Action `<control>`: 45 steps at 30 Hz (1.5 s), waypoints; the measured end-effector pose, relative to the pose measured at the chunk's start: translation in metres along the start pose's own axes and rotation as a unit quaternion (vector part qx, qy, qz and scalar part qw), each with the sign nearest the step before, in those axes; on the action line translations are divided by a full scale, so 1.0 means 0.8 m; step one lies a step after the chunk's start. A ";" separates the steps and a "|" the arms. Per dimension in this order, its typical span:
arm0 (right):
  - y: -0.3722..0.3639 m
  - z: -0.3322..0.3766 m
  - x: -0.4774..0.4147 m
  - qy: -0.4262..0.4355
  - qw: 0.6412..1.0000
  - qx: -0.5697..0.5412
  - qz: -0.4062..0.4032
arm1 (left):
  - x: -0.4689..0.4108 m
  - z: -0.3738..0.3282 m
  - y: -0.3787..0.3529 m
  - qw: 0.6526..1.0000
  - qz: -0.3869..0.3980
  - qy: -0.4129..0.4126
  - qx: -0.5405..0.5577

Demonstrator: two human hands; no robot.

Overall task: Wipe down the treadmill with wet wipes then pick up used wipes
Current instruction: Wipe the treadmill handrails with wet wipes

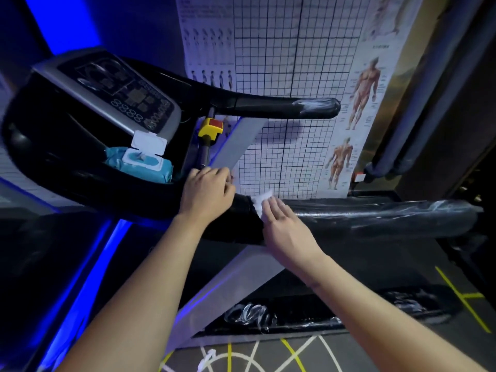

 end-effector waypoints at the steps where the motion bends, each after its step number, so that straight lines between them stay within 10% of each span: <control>1: -0.003 0.003 0.008 0.005 1.000 -0.009 0.027 | -0.002 0.003 -0.003 1.000 -0.001 0.006 0.000; 5: 0.026 0.008 0.026 -0.007 0.993 -0.090 0.074 | -0.003 0.008 -0.010 1.000 -0.008 0.027 -0.013; 17: 0.008 0.027 -0.046 -0.103 0.973 -0.119 -0.166 | -0.001 0.016 -0.013 0.998 -0.015 0.056 -0.032; 22: 0.013 0.007 -0.076 -0.131 0.983 -0.110 -0.058 | -0.001 0.015 -0.009 0.998 -0.014 0.059 -0.023; 35: -0.001 -0.137 0.008 -0.102 0.965 -0.095 -0.223 | -0.002 0.003 -0.020 0.994 0.056 0.015 -0.097; 45: 0.005 -0.009 -0.045 -0.116 0.950 -0.175 -0.231 | 0.000 0.007 -0.009 0.993 0.004 0.078 -0.090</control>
Point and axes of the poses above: each hand's wrist, its own x-axis away from the middle knuckle, its own y-axis out of the back of the hand, z = x × y, the point moved 7 cm from there along -x, towards the middle knuckle, and after that the axes turned 4 degrees about -x, right-handed, at the moved point
